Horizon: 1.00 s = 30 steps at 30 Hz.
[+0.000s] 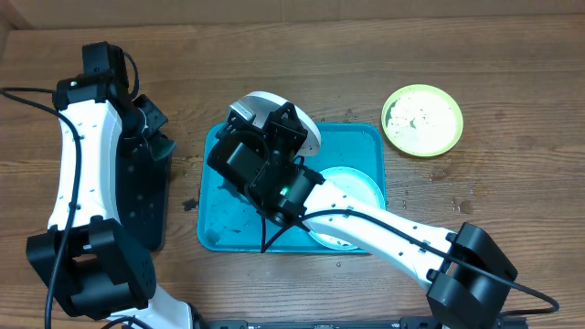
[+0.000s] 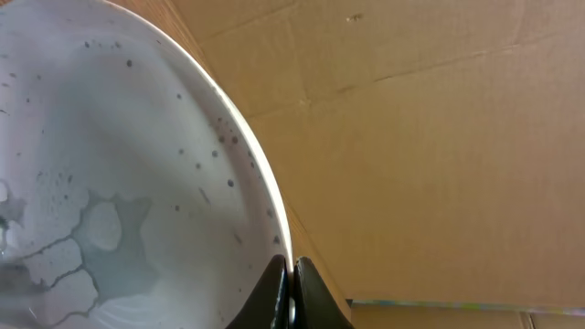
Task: Clean dirty plates on tray and stack at the side
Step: 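Lift the white plate with the right gripper, moving left arm aside, then place the white plate on top of the yellow plate and release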
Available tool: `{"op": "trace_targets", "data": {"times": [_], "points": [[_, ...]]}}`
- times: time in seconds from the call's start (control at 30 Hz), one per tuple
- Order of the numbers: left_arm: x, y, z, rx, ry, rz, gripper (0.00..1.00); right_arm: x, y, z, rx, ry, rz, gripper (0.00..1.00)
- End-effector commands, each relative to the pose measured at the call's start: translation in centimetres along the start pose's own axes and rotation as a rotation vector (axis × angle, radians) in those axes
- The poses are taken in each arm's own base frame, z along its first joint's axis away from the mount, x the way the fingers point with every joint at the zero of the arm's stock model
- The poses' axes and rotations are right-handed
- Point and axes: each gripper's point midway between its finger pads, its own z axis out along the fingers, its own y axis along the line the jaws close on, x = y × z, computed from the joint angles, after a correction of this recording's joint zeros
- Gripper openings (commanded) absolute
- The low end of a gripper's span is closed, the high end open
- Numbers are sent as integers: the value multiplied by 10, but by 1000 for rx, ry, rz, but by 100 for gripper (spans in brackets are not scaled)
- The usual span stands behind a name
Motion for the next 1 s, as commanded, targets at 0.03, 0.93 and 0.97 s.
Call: {"op": "trace_targets", "data": {"times": [0.03, 0.93, 0.97], "points": [[-4, 0, -4, 13, -8, -18, 4, -8, -30, -10, 39, -20, 99, 4], [0, 1, -2, 13, 7, -17, 4, 266, -79, 151, -804, 561, 1523, 4], [0, 1, -2, 14, 8, -18, 4, 282, -80, 153, -781, 588, 1545, 4]]}}
